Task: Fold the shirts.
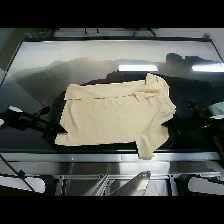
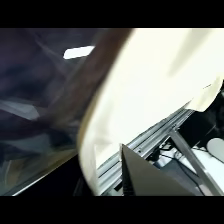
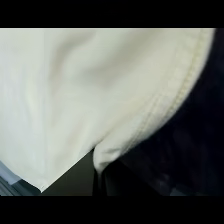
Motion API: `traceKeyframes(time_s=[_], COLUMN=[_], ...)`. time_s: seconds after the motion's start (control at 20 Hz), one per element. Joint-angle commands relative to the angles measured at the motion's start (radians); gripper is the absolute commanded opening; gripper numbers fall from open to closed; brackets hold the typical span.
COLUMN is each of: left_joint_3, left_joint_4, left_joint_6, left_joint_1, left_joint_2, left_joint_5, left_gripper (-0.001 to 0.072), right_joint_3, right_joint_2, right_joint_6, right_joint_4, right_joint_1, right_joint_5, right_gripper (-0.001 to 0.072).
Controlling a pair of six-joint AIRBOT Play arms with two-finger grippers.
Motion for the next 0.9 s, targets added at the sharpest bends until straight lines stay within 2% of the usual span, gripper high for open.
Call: traceKeyframes(time_s=[0.0,0.05,0.15,0.3,0.5,0.6,0.7,0.8,0.85], left_joint_3=[0.043,0.056,0.084,0.138,0.194,0.228,0.29,0.375,0.423], left_joint_4=[-0.005,-0.007,-0.047,-0.257,-0.681,-0.899,-1.077,-1.216,-1.262], left_joint_6=[0.017,0.02,0.04,0.133,0.237,0.27,0.278,0.277,0.275], left_joint_1=[-0.092,-0.103,-0.109,-0.065,0.031,0.076,0.142,0.233,0.302], left_joint_2=[-0.013,-0.013,0.016,0.148,0.378,0.494,0.595,0.678,0.719], left_joint_5=[-0.002,-0.027,-0.09,-0.224,-0.377,-0.404,-0.404,-0.401,-0.401], left_gripper=[0.0005,0.0028,0.0027,0.0027,0.0028,0.0028,0.0028,0.0028,0.0028], right_joint_3=[0.003,0.003,0.008,0.047,0.111,0.146,0.18,0.241,0.287], right_joint_2=[0.002,0.01,0.052,0.186,0.477,0.64,0.797,0.92,0.944], right_joint_6=[-0.002,-0.002,-0.001,0.014,0.009,0.0,-0.056,-0.104,-0.11], right_joint_4=[0.011,0.01,0.011,0.058,0.468,0.689,0.893,1.021,1.036], right_joint_1=[-0.001,-0.004,-0.031,-0.132,-0.302,-0.356,-0.388,-0.409,-0.409], right_joint_5=[0.068,0.097,0.182,0.352,0.528,0.487,0.359,0.216,0.187], right_gripper=[0.0022,0.0022,0.0021,0.0021,0.0022,0.0022,0.0022,0.0022,0.0022])
